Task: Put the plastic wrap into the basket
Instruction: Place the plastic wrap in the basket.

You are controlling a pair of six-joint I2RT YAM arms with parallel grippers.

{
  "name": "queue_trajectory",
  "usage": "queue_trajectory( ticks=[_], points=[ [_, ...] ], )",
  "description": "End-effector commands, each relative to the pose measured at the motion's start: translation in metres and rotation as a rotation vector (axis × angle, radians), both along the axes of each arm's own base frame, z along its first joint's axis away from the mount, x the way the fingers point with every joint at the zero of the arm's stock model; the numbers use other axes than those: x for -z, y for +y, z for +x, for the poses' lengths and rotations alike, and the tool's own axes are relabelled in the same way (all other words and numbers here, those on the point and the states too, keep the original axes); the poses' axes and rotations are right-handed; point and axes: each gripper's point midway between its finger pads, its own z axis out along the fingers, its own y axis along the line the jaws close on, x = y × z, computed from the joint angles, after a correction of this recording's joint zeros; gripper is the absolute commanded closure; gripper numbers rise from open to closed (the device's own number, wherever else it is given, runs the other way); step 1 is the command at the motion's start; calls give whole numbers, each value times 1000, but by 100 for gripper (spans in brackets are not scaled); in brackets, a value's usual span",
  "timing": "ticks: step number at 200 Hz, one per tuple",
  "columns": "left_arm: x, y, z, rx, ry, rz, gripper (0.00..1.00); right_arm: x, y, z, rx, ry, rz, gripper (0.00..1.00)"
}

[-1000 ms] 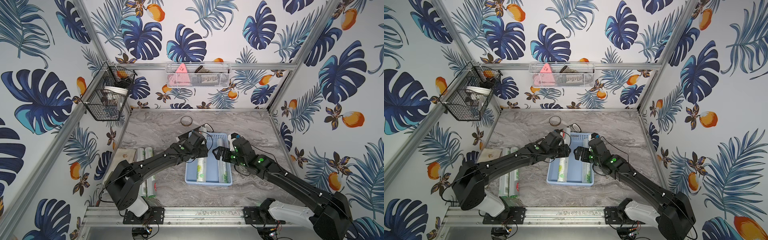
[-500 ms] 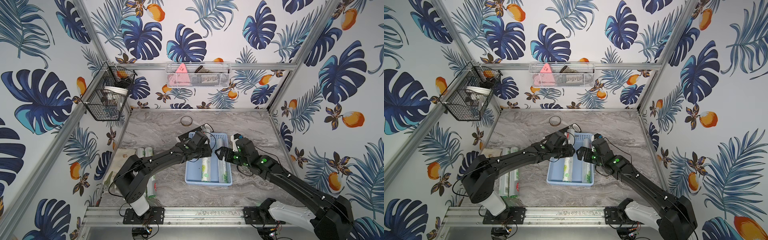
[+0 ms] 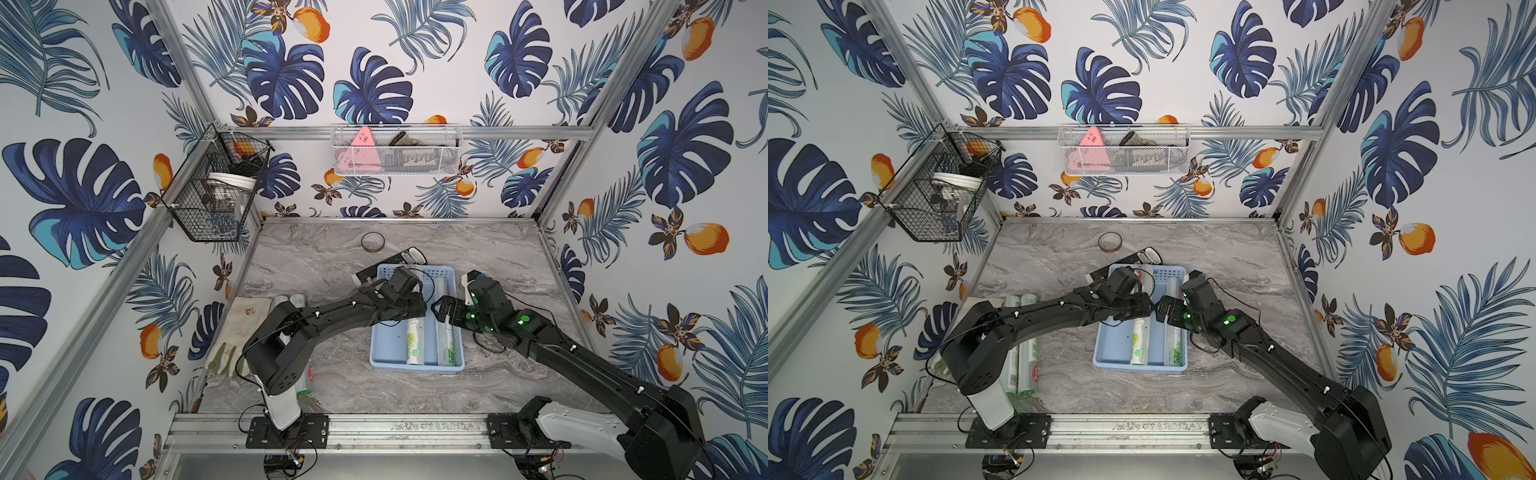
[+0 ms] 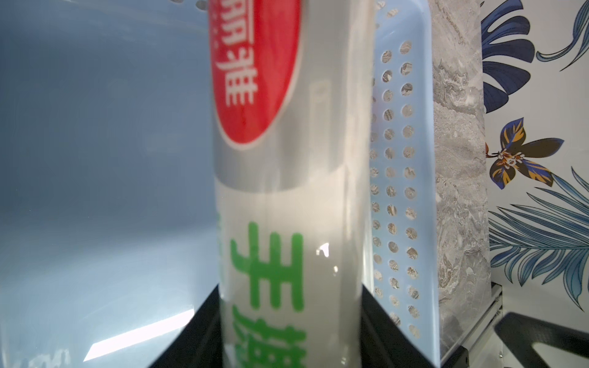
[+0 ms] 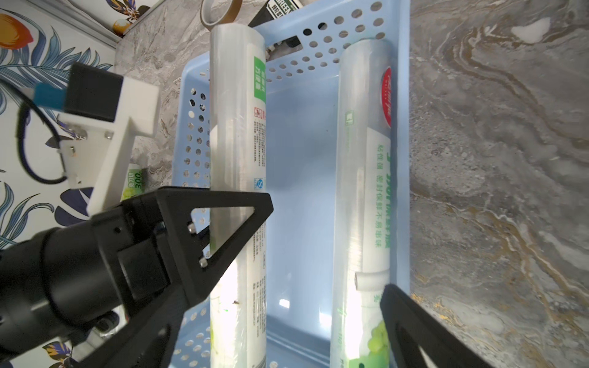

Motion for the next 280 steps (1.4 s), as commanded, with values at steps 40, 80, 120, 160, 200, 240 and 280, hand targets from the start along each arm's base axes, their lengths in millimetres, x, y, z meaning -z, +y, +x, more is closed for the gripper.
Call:
queue_trajectory(
  ticks=[40, 80, 120, 160, 200, 240, 280],
  points=[
    [4, -23, 6, 26, 9, -94, 69, 10, -12, -2, 55, 30, -45, 0],
    [16, -27, 7, 31, 31, -85, 69, 13, -12, -2, 58, 40, -45, 0],
    [29, -33, 7, 38, 59, -85, 68, 16, -10, -2, 57, 50, -36, 0],
    [39, -34, 6, 32, 74, -81, 68, 20, -10, -4, 60, 71, -38, 0],
    [41, -35, 8, 10, 81, -90, 68, 26, -17, -6, 86, 81, -62, 0],
    [28, -32, 15, -20, 41, -90, 68, 27, -19, -8, 93, 82, -56, 0],
    [23, -29, 18, -43, 27, -89, 69, 26, -20, -8, 96, 79, -57, 0]
  ],
)
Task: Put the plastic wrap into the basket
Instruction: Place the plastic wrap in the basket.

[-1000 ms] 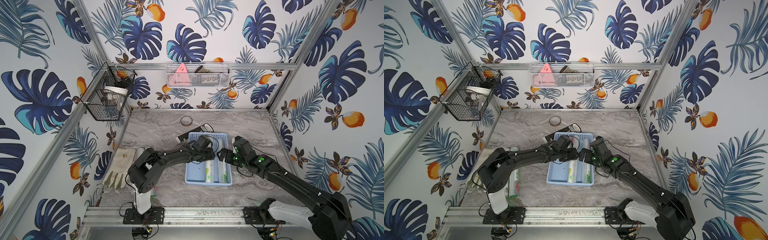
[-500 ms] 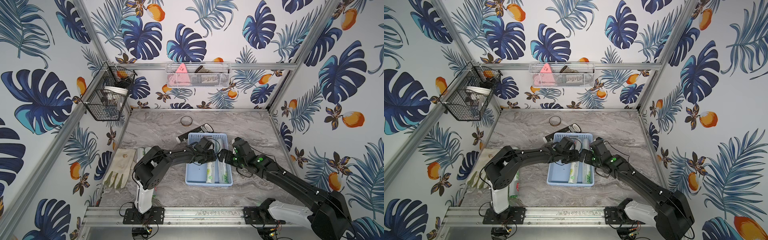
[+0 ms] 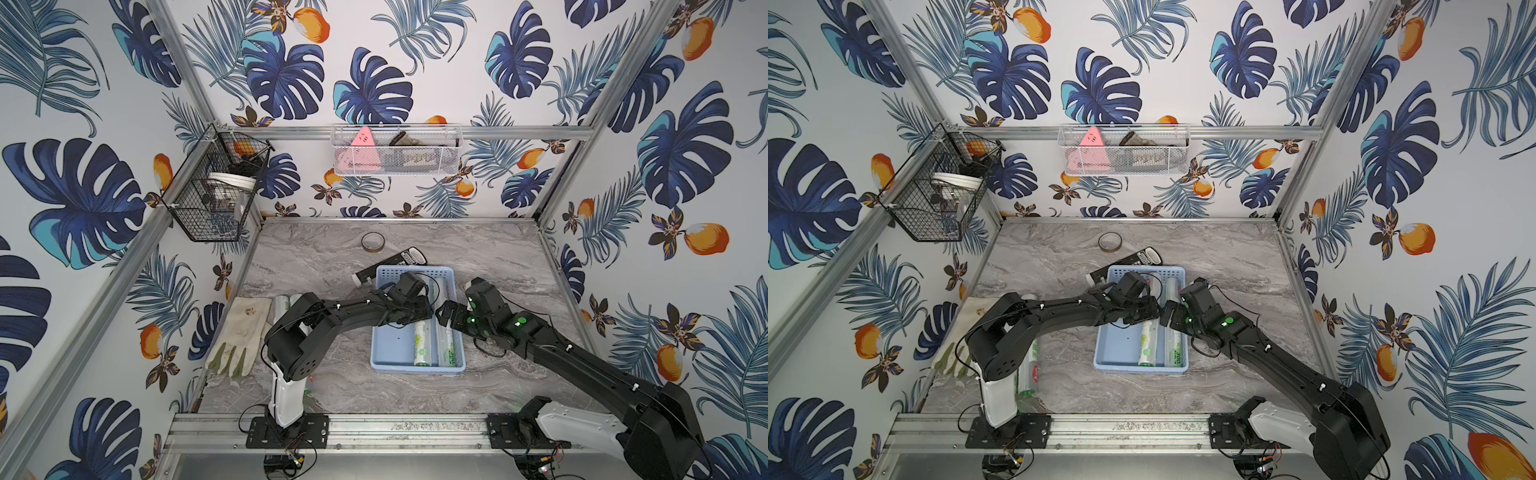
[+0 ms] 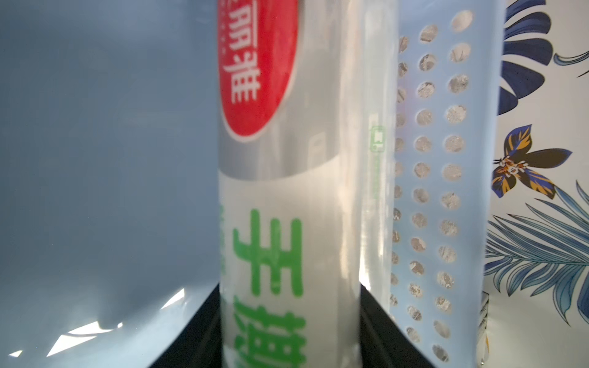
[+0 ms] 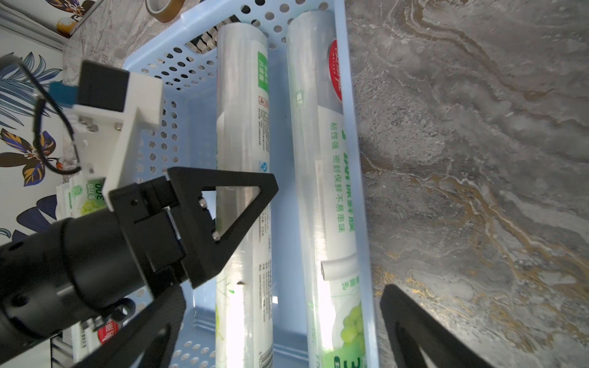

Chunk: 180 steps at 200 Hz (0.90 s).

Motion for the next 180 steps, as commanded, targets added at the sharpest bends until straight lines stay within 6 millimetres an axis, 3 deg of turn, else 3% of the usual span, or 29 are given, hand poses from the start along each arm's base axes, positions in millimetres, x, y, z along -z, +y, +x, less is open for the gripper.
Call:
queue_trajectory(
  ticks=[1, 112, 180],
  points=[
    [-11, -4, 9, -22, -38, -27, 69, 1, -5, -1, 16, 6, -14, 0],
    [12, -16, 6, -8, 18, -61, 65, 9, -7, -3, 27, 19, -26, 0],
    [20, -13, 0, -4, 35, -48, 52, 9, -5, -3, 23, 23, -18, 0]
  ],
)
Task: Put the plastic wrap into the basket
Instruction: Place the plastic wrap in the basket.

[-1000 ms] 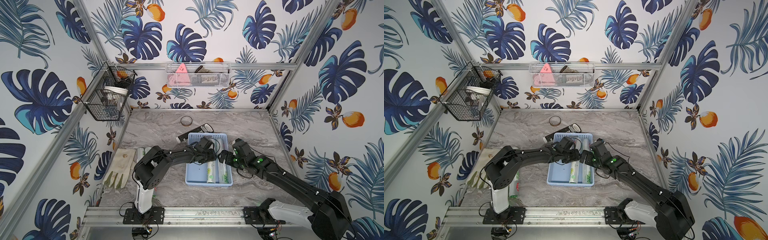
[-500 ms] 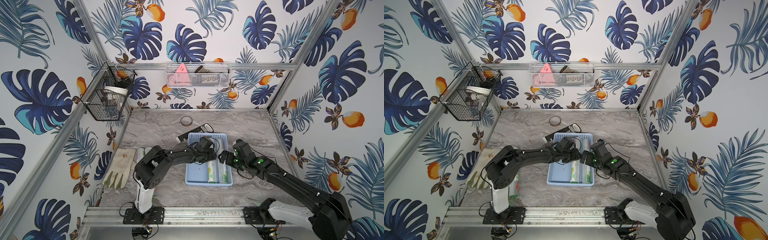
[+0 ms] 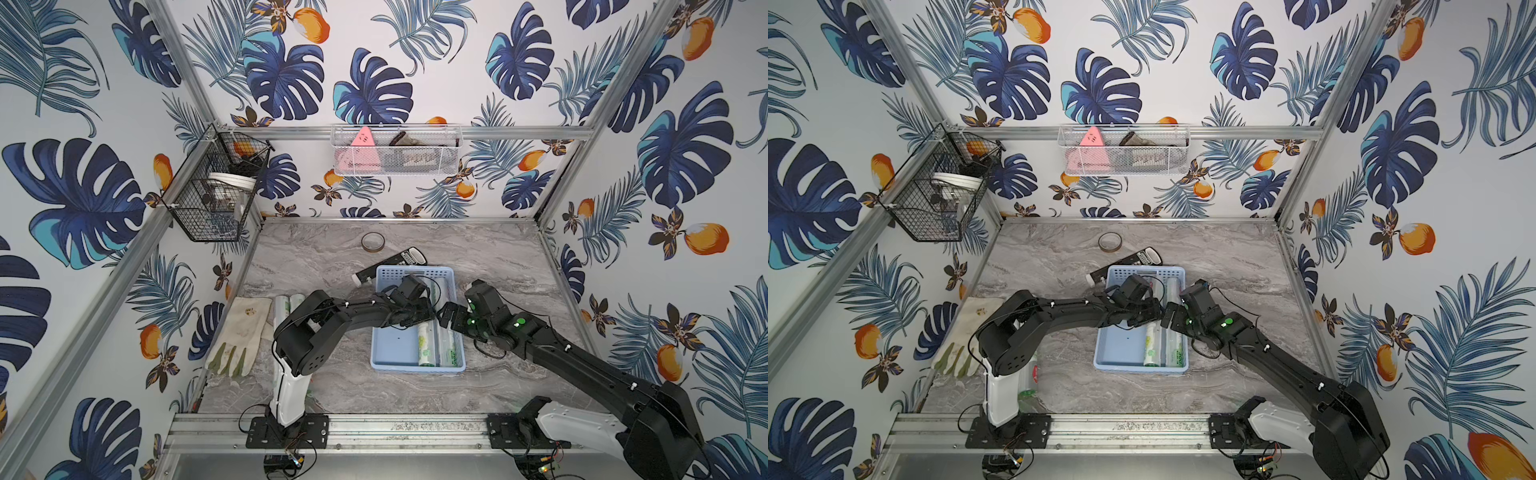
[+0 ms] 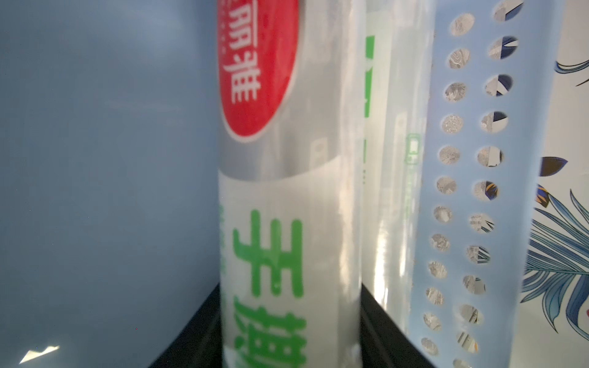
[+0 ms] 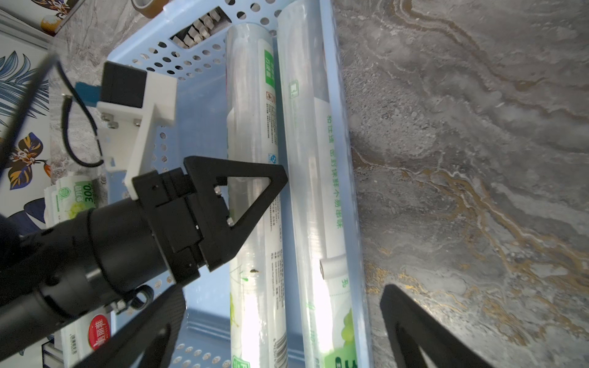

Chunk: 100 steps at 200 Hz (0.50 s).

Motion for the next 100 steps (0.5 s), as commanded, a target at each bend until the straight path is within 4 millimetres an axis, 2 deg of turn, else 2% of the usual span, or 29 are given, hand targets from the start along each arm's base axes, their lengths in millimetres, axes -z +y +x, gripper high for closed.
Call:
queue_trajectory(
  ticks=[1, 30, 82, 100],
  points=[
    [-1, -2, -2, 9, -2, -9, 52, 1, -2, -1, 8, 4, -4, 0],
    [-5, 0, -3, 4, -5, -8, 42, 3, -2, -1, 9, 7, -6, 0],
    [-10, 4, -7, 5, -10, 1, 34, 4, 0, -1, 5, 13, -2, 0],
    [-11, 4, -8, 9, -10, -4, 34, 4, 0, -1, 4, 15, -2, 0]
  ],
)
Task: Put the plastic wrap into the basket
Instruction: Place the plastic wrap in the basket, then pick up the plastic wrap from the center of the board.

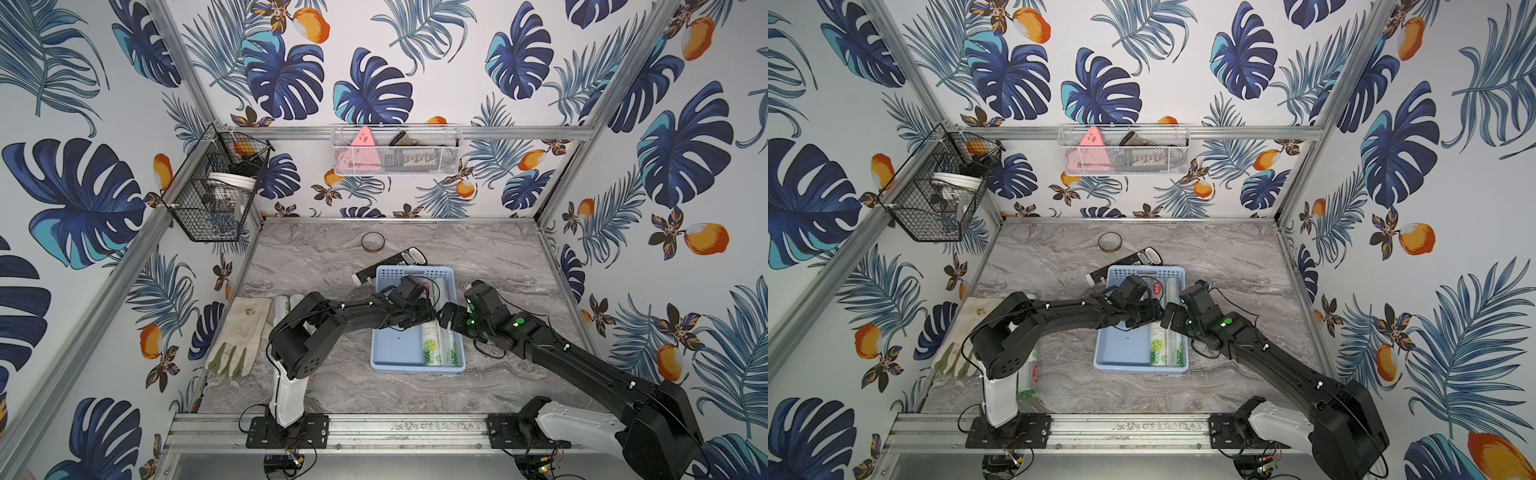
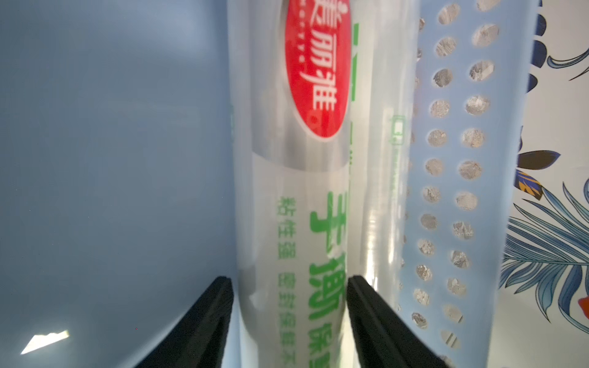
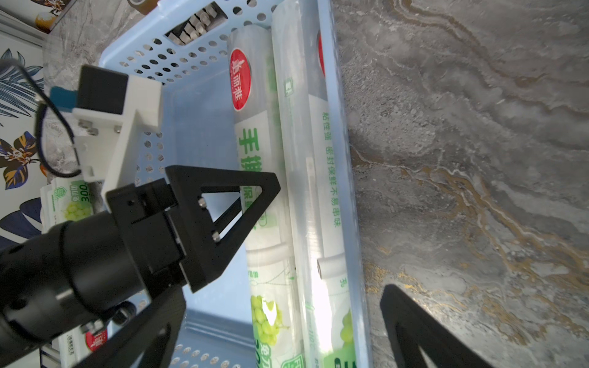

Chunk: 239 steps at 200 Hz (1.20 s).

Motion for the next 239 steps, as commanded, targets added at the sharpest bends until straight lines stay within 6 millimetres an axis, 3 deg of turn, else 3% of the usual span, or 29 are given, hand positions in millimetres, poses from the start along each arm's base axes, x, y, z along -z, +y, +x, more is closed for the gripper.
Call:
queue_trajectory(
  ticks=[1, 48, 109, 180, 239],
  points=[
    [-4, 0, -1, 3, -12, -4, 34, 1, 0, 0, 4, 6, 1, 0],
    [-7, -2, -2, 17, -19, -11, 42, 1, 0, 0, 5, 3, 1, 0],
    [-14, 3, -4, 25, -38, 10, 34, -2, 0, 0, 4, -3, 9, 0],
    [-27, 20, -7, 15, -83, 64, 33, -18, 2, -1, -19, -46, 33, 0],
    [-68, 50, -9, -34, -216, 106, 35, -37, 43, -2, -198, -87, 154, 0]
  ],
)
